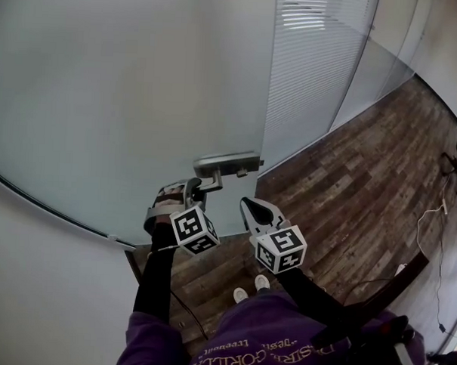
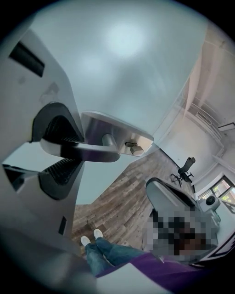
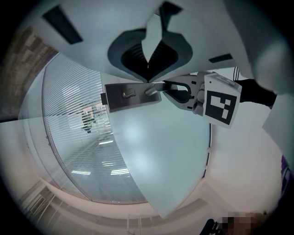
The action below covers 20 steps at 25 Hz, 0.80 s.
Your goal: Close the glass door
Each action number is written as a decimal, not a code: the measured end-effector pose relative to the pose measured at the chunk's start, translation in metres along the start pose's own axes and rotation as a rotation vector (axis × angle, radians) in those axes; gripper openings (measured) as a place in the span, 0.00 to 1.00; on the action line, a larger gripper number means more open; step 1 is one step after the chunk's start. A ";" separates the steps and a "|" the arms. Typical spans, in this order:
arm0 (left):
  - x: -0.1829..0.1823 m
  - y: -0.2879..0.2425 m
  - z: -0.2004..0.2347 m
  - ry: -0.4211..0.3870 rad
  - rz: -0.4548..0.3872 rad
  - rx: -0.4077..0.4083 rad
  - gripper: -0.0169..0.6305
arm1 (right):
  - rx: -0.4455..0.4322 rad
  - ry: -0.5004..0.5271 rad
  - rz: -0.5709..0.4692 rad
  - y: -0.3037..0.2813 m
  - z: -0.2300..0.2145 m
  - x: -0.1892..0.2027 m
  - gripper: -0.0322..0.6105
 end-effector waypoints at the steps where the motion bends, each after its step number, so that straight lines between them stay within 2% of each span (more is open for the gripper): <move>1: 0.000 -0.002 -0.001 0.002 -0.002 0.001 0.18 | 0.002 0.000 0.003 0.000 0.002 0.002 0.05; 5: 0.001 -0.005 -0.004 0.004 -0.019 -0.011 0.18 | 0.015 0.009 0.012 0.003 0.009 0.007 0.05; 11: 0.001 -0.011 -0.004 0.010 -0.017 0.015 0.18 | 0.046 0.031 0.011 0.006 0.015 0.011 0.05; 20: -0.001 -0.012 -0.003 0.017 -0.002 0.030 0.18 | 0.029 0.043 0.004 0.000 0.023 0.012 0.05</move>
Point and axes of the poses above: the fingertips, and each gripper's own axes: y backward along the fingers, z to its left, x out of its underside, the point moved 4 cm from there along y, backward along the fingers, and after that the axes turned 1 degree about y, right-handed, at the moved point
